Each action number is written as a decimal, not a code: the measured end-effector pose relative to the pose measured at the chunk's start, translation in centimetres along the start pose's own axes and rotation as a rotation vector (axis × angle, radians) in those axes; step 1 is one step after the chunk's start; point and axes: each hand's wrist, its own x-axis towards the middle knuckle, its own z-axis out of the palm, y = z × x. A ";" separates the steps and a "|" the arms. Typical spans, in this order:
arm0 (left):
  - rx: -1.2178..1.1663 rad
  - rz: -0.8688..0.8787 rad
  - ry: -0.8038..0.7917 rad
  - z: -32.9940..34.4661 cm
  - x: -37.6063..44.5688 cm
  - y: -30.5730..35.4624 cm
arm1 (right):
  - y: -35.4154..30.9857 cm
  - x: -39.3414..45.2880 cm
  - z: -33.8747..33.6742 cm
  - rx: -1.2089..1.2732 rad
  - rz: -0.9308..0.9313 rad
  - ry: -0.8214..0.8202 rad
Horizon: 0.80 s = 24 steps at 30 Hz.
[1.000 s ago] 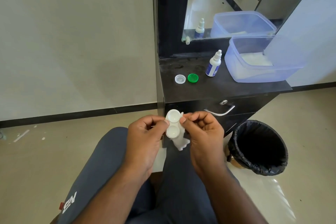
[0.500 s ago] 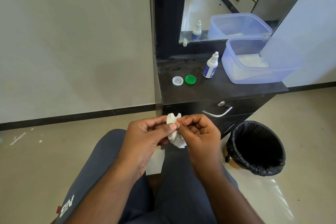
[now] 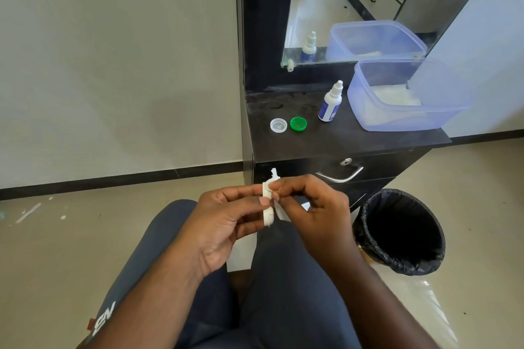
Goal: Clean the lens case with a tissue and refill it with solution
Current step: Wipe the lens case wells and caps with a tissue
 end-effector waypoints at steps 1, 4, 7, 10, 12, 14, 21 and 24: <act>0.007 -0.009 -0.010 -0.1 0.0 0.0 | 0.0 0.1 -0.2 -0.029 -0.041 -0.028; 0.036 -0.036 -0.043 -0.2 0.0 0.1 | 0.3 0.8 -0.8 -0.023 -0.035 -0.110; 0.022 -0.041 -0.057 -0.4 0.0 0.2 | 0.1 1.0 -1.1 0.017 -0.030 -0.146; 0.038 -0.016 -0.075 -0.6 0.0 0.3 | 0.1 1.1 -1.2 -0.065 -0.145 -0.165; 0.080 0.024 -0.088 -0.5 -0.1 0.2 | 0.4 1.3 -1.4 -0.097 -0.139 -0.172; 0.098 0.070 -0.092 -0.4 -0.3 0.0 | 0.2 1.4 -1.4 -0.082 -0.116 -0.155; 0.048 0.138 -0.099 -0.5 -0.1 -0.2 | 0.0 1.9 -1.2 -0.071 -0.062 -0.164; 0.011 0.141 -0.124 -0.5 -0.1 -0.3 | -0.4 1.9 -1.1 -0.061 -0.109 -0.173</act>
